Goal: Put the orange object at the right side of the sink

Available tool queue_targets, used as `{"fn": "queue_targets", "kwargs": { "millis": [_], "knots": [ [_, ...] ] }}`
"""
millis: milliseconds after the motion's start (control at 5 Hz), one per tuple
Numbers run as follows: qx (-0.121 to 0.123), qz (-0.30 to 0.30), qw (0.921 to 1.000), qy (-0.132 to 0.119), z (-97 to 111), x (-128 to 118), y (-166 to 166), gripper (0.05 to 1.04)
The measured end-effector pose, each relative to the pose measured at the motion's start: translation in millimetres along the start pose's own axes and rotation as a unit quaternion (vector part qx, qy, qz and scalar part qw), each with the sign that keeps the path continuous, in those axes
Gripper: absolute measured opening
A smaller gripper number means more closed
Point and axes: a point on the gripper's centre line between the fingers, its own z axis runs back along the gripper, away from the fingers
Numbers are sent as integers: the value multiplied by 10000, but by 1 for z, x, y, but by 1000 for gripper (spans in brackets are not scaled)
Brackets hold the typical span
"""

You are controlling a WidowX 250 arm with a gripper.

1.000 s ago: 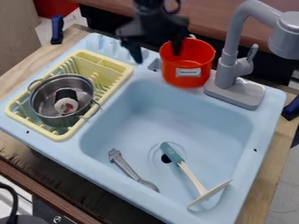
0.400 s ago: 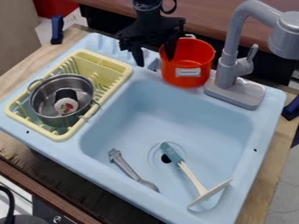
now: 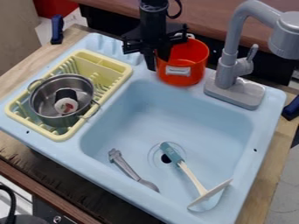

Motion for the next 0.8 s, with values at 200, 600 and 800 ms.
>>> {"fn": "queue_targets", "kwargs": {
  "millis": [200, 600, 800],
  "knots": [
    [2, -136, 9999, 30, -1, -4, 5, 62],
    [-141, -680, 9976, -12, 18, -56, 41, 55],
    [-343, -835, 9958, 180, 26, -83, 44, 55]
  ]
}}
